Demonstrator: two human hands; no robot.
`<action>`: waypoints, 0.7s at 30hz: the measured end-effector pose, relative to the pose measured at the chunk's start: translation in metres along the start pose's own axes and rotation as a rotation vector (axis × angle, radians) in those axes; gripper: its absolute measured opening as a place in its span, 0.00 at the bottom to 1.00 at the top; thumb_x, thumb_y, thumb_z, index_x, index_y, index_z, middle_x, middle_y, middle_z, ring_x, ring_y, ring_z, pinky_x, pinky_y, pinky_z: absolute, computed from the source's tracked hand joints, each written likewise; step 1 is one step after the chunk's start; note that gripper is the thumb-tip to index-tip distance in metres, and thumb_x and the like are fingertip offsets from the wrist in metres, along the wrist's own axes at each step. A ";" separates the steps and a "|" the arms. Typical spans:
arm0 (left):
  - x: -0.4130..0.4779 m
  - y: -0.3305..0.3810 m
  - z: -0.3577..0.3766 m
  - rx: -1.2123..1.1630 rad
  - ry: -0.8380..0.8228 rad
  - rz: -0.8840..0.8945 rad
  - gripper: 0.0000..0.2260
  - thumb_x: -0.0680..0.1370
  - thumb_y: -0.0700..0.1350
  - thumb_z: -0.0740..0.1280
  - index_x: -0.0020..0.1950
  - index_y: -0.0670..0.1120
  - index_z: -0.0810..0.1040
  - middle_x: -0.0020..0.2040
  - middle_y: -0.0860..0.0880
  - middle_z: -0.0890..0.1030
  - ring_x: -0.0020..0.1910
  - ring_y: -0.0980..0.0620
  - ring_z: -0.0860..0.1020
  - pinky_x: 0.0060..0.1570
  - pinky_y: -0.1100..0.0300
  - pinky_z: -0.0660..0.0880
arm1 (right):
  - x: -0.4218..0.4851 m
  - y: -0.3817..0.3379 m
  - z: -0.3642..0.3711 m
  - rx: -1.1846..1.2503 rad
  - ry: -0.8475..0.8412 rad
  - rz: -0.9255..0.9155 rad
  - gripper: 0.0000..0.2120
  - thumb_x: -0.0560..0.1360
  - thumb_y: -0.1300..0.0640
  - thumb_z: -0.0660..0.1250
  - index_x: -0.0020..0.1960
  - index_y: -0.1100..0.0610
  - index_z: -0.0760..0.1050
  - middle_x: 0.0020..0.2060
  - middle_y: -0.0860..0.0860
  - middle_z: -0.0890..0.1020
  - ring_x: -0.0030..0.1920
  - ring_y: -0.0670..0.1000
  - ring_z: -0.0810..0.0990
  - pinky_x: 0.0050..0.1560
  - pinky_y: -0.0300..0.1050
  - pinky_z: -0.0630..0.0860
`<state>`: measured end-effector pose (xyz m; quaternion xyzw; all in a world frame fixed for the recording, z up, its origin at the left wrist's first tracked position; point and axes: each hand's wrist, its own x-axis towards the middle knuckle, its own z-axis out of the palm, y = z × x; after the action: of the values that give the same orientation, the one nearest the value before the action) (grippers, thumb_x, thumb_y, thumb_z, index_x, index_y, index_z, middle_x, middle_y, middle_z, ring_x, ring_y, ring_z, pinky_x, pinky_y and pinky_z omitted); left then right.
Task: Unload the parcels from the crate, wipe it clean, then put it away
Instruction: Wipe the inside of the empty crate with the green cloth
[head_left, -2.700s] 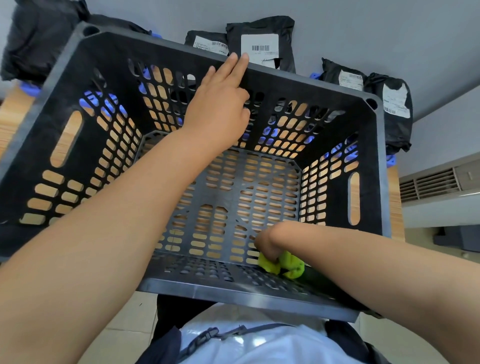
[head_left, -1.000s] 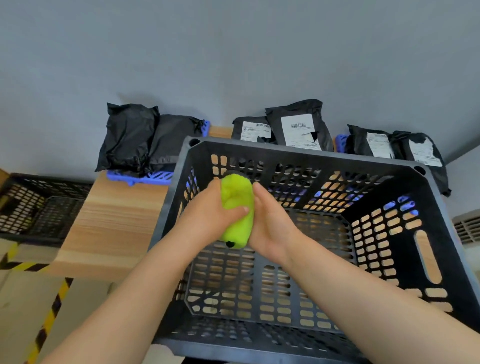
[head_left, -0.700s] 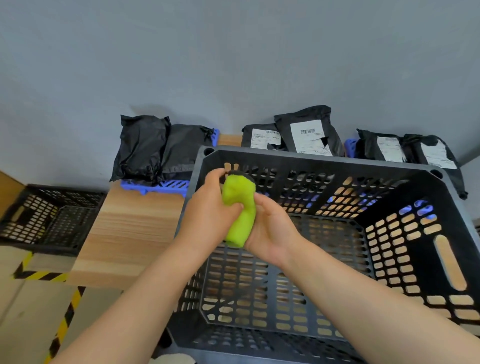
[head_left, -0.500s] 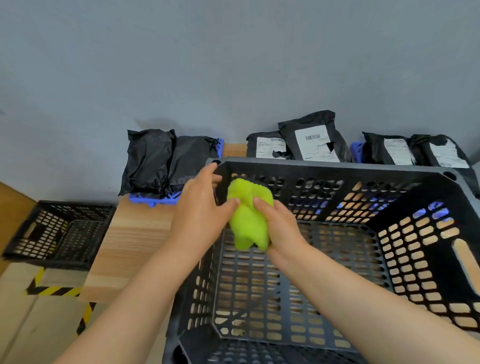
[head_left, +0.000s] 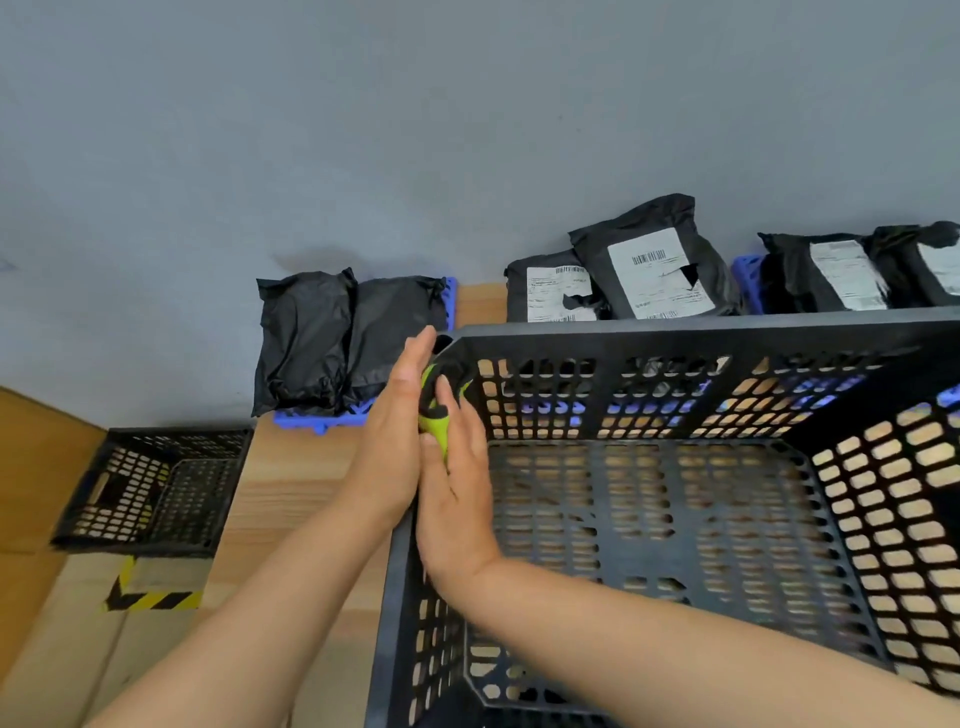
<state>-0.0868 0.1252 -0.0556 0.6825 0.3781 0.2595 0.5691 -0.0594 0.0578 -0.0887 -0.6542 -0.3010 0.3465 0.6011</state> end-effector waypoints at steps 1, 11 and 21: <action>0.000 -0.001 0.000 -0.011 -0.002 0.006 0.24 0.80 0.59 0.44 0.74 0.56 0.62 0.74 0.60 0.63 0.71 0.69 0.59 0.70 0.69 0.56 | 0.004 0.003 0.001 0.000 0.021 -0.007 0.20 0.78 0.44 0.51 0.66 0.28 0.51 0.73 0.40 0.54 0.73 0.37 0.51 0.70 0.32 0.50; 0.004 -0.009 -0.002 0.066 -0.022 -0.019 0.30 0.75 0.67 0.43 0.75 0.59 0.60 0.75 0.61 0.59 0.73 0.67 0.55 0.75 0.56 0.51 | 0.041 0.102 -0.004 0.039 0.082 0.392 0.20 0.82 0.56 0.53 0.74 0.53 0.62 0.71 0.51 0.65 0.71 0.50 0.64 0.69 0.39 0.57; 0.005 -0.009 -0.004 0.095 -0.023 -0.020 0.30 0.74 0.66 0.43 0.75 0.59 0.59 0.75 0.61 0.59 0.73 0.66 0.55 0.75 0.53 0.52 | 0.048 0.108 -0.011 0.141 0.067 0.561 0.19 0.80 0.62 0.56 0.70 0.53 0.68 0.61 0.49 0.77 0.59 0.49 0.75 0.64 0.43 0.70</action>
<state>-0.0890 0.1319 -0.0643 0.7080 0.3903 0.2276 0.5428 -0.0253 0.0798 -0.2004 -0.6794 -0.0635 0.4975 0.5355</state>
